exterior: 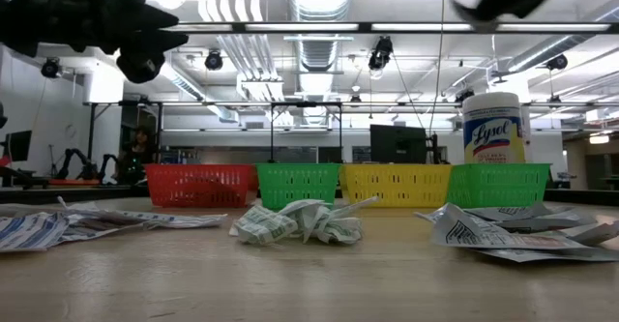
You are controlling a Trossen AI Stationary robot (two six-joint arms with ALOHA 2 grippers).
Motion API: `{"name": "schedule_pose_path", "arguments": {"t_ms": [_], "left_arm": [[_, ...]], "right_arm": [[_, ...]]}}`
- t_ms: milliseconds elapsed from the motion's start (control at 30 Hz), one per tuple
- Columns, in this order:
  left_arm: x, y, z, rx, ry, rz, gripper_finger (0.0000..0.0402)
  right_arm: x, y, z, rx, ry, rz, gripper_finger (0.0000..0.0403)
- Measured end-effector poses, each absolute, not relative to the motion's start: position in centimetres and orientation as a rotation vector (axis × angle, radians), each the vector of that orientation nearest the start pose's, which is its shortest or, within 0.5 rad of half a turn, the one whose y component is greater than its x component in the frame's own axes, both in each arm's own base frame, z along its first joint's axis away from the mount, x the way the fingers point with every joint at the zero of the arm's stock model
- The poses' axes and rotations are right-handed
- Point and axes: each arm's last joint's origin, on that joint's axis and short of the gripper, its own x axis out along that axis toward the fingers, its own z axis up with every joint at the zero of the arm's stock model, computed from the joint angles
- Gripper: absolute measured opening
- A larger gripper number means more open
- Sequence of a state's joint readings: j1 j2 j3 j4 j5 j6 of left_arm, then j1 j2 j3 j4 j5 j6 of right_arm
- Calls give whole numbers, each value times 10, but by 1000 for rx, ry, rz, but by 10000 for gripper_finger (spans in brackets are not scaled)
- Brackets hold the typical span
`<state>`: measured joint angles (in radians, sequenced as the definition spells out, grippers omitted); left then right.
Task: Pick & Place First Aid Supplies
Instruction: Put the alcohol pad into the red basket
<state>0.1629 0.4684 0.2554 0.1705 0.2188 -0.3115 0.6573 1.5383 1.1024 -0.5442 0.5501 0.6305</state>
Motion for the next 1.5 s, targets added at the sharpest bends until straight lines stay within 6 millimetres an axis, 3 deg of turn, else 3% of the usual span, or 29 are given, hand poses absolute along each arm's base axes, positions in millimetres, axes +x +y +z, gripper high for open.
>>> {"name": "schedule_pose_path", "arguments": {"t_ms": [400, 633, 767, 1067, 1367, 1500], "left_arm": [[147, 8, 227, -276, 12, -124, 124], [159, -1, 231, -245, -54, -194, 124], [169, -6, 229, -219, -83, -228, 124], [201, -16, 227, -226, -171, -230, 124], [249, -21, 229, -235, -120, -143, 124], [266, -22, 231, -235, -109, -136, 124]], "right_arm": [[309, 129, 246, -135, 506, 109, 8], [325, 103, 253, -98, 379, 346, 8], [329, 92, 255, -77, 349, 391, 8], [337, 81, 248, -72, 361, 236, 8], [341, 71, 242, -146, 369, -141, 8], [340, 68, 242, -163, 372, -233, 8]]}}
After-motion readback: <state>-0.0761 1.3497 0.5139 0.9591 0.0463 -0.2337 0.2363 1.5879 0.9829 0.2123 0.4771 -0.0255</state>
